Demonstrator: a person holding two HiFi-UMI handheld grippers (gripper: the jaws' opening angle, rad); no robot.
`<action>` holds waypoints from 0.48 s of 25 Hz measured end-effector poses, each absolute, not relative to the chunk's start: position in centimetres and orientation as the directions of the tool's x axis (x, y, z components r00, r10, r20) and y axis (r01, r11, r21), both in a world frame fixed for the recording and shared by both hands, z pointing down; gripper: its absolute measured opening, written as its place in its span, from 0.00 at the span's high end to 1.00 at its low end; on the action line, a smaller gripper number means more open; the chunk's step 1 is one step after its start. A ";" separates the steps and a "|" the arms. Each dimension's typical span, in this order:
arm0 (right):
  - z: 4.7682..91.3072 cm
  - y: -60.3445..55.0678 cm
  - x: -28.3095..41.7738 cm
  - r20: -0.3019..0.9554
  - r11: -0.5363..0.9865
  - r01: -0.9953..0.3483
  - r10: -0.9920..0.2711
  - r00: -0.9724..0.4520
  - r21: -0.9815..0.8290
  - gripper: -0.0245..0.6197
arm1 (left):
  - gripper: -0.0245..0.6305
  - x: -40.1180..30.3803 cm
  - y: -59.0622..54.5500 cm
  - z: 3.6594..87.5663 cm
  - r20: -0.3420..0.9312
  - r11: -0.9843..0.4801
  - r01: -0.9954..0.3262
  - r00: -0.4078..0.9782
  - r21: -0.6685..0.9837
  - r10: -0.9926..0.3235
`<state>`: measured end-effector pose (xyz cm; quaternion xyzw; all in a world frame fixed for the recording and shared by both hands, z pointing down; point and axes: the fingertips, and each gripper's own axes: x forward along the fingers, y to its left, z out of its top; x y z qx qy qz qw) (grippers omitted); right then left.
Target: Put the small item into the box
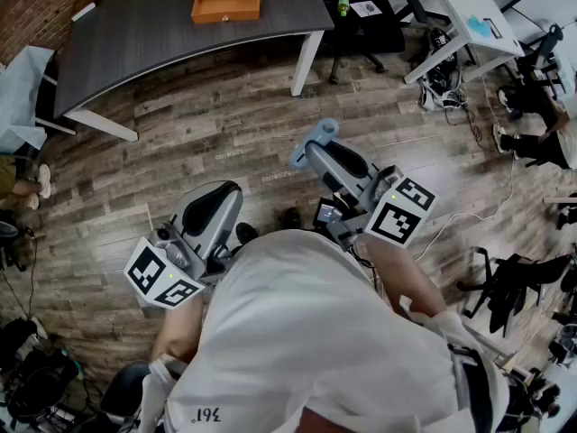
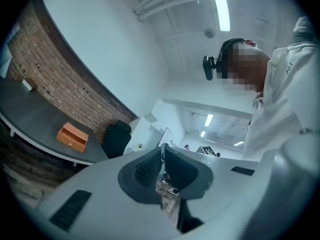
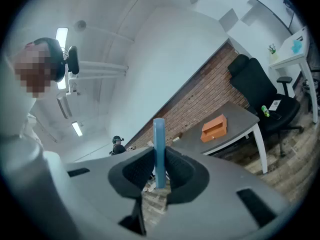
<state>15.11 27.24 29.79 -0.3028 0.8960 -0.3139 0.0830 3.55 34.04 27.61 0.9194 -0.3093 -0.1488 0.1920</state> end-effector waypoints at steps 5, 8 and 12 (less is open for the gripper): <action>29.8 27.2 15.1 0.045 0.619 -0.489 -0.591 -0.805 -0.615 0.84 | 0.92 3.8 33.8 27.5 -0.155 -0.735 -0.506 0.767 0.451 -0.623; 29.9 27.2 15.1 0.047 0.620 -0.487 -0.588 -0.808 -0.616 0.84 | 0.92 3.8 33.8 27.5 -0.154 -0.734 -0.505 0.767 0.454 -0.622; 30.0 27.2 14.9 0.051 0.618 -0.479 -0.579 -0.814 -0.623 0.84 | 0.92 3.9 33.7 27.6 -0.154 -0.732 -0.502 0.767 0.461 -0.623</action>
